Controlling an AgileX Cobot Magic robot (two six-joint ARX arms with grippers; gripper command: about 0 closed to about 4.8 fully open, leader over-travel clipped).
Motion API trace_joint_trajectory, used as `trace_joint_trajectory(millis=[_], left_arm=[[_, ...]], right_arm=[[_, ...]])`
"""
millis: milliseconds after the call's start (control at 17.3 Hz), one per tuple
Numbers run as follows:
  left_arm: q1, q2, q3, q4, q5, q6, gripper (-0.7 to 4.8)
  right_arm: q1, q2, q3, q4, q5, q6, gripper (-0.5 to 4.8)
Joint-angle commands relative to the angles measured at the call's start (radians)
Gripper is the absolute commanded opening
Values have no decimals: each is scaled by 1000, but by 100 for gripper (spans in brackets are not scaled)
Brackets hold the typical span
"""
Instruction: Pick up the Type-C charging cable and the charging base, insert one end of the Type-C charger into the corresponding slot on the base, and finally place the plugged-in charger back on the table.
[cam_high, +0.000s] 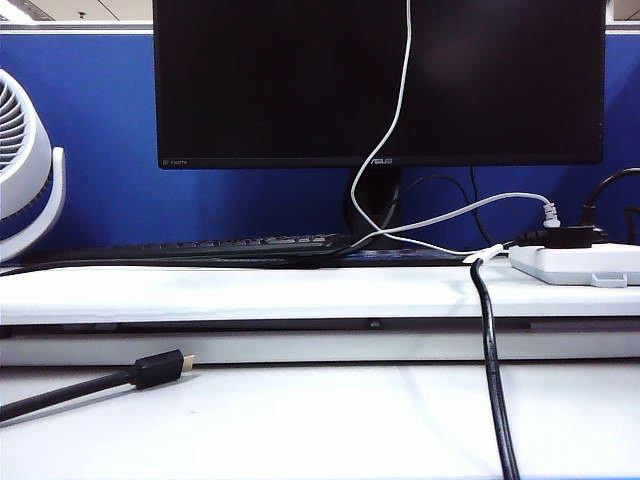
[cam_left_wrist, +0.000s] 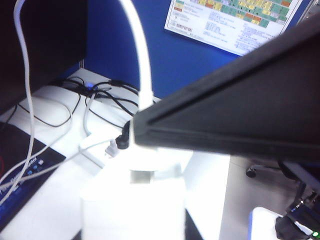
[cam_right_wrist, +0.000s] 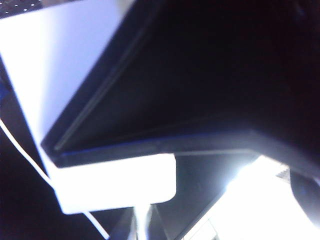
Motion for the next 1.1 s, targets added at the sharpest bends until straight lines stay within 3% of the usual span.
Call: trace_joint_trajectory(millis=[58, 1101], left_arm=[[-6, -6, 8, 23, -7, 35, -6], [-6, -6, 8, -53, 31, 67, -6]], right_arm=[[8, 3, 2, -52, -54, -4, -6], [45, 3, 5, -142, -108, -4, -6]])
